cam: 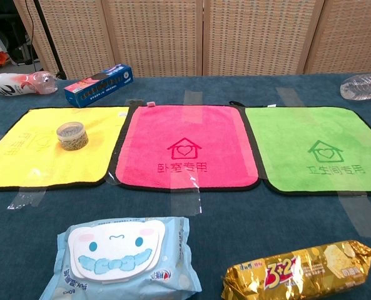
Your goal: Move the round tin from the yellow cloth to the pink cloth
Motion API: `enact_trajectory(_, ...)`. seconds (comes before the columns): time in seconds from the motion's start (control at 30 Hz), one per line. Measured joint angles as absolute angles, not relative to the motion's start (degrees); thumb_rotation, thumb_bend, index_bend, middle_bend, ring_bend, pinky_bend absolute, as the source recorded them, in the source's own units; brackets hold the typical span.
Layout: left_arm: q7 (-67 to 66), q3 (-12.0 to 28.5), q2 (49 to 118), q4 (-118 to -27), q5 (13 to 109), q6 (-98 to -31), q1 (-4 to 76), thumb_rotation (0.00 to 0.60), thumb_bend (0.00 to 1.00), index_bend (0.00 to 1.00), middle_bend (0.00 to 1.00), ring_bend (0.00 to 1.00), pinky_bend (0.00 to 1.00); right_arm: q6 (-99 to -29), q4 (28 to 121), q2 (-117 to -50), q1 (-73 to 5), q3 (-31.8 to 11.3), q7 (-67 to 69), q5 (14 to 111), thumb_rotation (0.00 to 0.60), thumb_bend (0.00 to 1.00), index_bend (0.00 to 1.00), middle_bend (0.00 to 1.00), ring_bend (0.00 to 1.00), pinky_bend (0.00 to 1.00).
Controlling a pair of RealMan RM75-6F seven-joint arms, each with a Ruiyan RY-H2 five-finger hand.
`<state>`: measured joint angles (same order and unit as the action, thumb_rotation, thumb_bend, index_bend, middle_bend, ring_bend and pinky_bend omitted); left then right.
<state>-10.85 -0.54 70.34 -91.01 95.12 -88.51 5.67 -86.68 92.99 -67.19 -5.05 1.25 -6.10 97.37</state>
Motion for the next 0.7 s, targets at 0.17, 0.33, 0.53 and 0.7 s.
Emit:
enact_trajectory(0.17, -11.1, -0.6, 70.4, -91.0, 95.1, -88.4, 5.6, 0.6, 0.22, 0.0, 0.0, 0.0, 0.0, -86.8, 93.0, -67.1, -5.0, 1.3, -5.9, 97.5, 0.6, 0.21, 0.06, 0.0, 0.0, 0.03)
enact_trajectory(0.33, -11.1, -0.7, 70.4, -91.2, 95.2, -88.6, 5.5, 0.6, 0.22, 0.0, 0.0, 0.0, 0.0, -87.1, 93.0, -66.9, -4.9, 1.5, -5.6, 97.7, 0.6, 0.21, 0.06, 0.0, 0.0, 0.03)
enact_trajectory(0.53, -10.7, -0.5, 70.3, -90.9, 94.8, -88.2, 5.7, 0.6, 0.22, 0.0, 0.0, 0.0, 0.0, -86.8, 93.4, -66.9, -5.0, 1.4, -5.6, 97.6, 0.6, 0.21, 0.06, 0.0, 0.0, 0.03)
enact_trajectory(0.7, -9.8, -0.3, 70.0, -90.9, 94.1, -88.1, 5.7, 0.6, 0.22, 0.0, 0.0, 0.0, 0.0, -85.8, 93.3, -67.3, -5.2, 1.5, -6.7, 97.2, 0.6, 0.21, 0.06, 0.0, 0.0, 0.03)
